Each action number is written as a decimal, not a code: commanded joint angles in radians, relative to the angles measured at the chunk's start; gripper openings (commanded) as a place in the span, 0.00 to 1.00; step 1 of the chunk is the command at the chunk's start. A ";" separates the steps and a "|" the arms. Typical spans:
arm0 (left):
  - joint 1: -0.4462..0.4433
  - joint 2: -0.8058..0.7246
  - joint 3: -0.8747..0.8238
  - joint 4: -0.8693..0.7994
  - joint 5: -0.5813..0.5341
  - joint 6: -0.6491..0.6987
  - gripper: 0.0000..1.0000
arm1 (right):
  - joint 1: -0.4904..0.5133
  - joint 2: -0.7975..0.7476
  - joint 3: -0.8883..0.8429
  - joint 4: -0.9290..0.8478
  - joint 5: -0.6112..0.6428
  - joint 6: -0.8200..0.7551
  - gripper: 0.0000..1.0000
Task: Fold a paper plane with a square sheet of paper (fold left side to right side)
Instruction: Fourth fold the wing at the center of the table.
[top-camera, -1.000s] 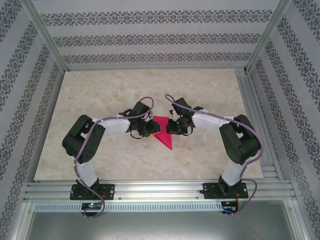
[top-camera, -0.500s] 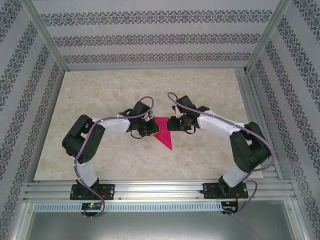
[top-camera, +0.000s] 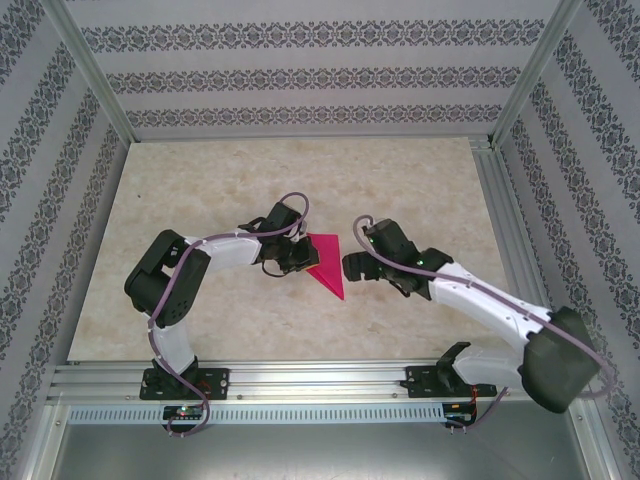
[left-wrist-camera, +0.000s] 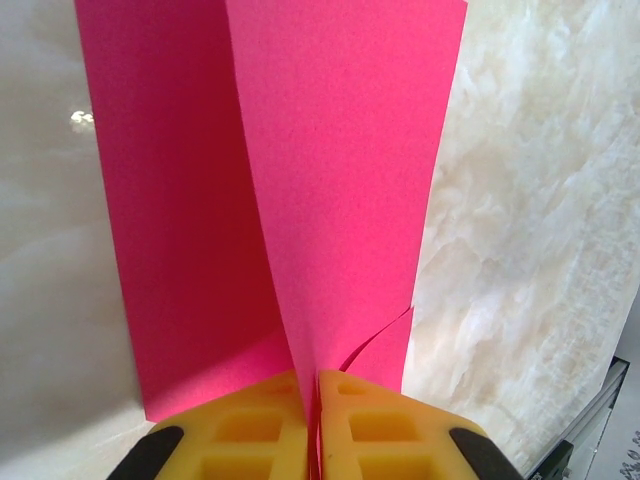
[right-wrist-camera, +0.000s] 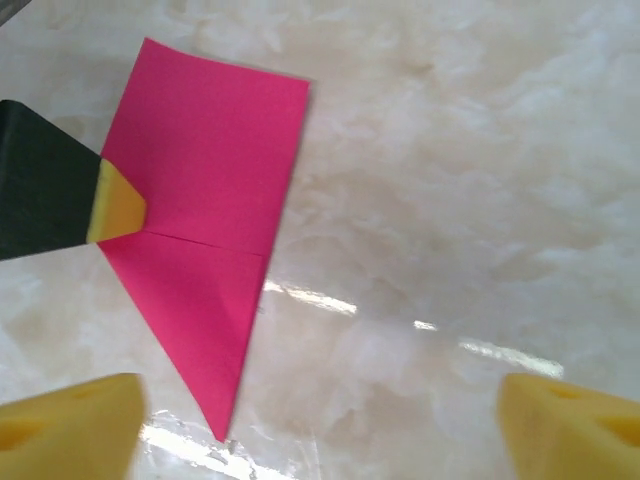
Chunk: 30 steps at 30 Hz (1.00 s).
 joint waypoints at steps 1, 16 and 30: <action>-0.014 -0.012 0.029 -0.019 -0.013 0.005 0.12 | 0.002 -0.084 -0.060 0.069 0.055 -0.019 0.98; -0.017 -0.014 0.033 -0.024 -0.023 0.000 0.12 | 0.149 0.045 -0.024 0.084 0.133 0.022 0.82; -0.018 -0.018 0.044 -0.044 -0.026 0.000 0.12 | 0.339 0.431 0.151 0.085 0.291 -0.027 0.70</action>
